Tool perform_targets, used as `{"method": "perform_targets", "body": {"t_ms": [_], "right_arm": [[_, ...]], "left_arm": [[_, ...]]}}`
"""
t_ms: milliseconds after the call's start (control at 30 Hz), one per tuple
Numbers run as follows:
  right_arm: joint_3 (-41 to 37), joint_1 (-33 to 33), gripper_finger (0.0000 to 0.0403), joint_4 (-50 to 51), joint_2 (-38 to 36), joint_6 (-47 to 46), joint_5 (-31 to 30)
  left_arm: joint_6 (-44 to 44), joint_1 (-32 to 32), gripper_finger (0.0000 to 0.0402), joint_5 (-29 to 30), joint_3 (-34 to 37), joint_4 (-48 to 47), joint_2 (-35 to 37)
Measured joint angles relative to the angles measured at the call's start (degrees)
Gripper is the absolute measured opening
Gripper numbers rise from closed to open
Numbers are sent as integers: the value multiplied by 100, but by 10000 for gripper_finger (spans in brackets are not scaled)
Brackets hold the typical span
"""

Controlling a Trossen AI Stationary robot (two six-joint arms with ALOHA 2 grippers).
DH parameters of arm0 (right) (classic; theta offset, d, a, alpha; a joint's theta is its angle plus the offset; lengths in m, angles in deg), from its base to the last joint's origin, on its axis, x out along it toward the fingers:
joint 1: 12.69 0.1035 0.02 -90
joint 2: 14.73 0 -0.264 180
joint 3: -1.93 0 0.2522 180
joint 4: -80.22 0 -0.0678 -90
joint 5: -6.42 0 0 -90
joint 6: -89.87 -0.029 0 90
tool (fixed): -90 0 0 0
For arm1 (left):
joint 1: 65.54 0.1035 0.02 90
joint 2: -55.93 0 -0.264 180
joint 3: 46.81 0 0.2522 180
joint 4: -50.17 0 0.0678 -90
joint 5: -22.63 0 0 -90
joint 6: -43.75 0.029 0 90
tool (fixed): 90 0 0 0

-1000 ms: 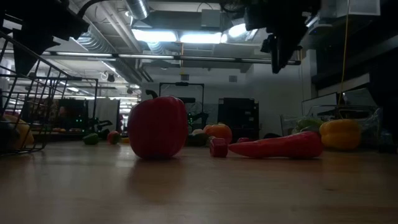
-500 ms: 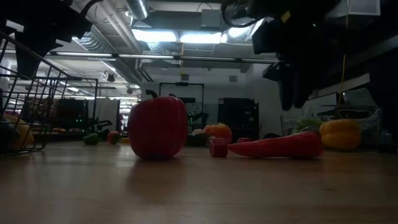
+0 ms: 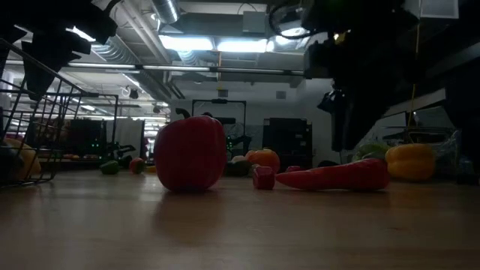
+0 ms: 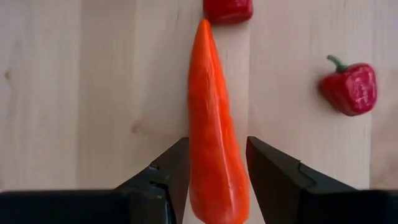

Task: Sort produce into baskets
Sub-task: Put the orange carrot into the transparent bin

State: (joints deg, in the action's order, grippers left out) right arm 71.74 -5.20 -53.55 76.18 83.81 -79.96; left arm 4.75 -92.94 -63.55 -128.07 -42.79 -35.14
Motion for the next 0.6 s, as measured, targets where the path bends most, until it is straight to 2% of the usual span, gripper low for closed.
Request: {"method": "perform_targets", "body": {"t_ms": [433,600], "right_arm": [[28,0,154,-299,864,-11,-7],[22,0,154,-290,912,-13,-61]], "left_arm": [[-11,0,318,0,2,87,0],[-9,0,318,0,0,87,0]]}}
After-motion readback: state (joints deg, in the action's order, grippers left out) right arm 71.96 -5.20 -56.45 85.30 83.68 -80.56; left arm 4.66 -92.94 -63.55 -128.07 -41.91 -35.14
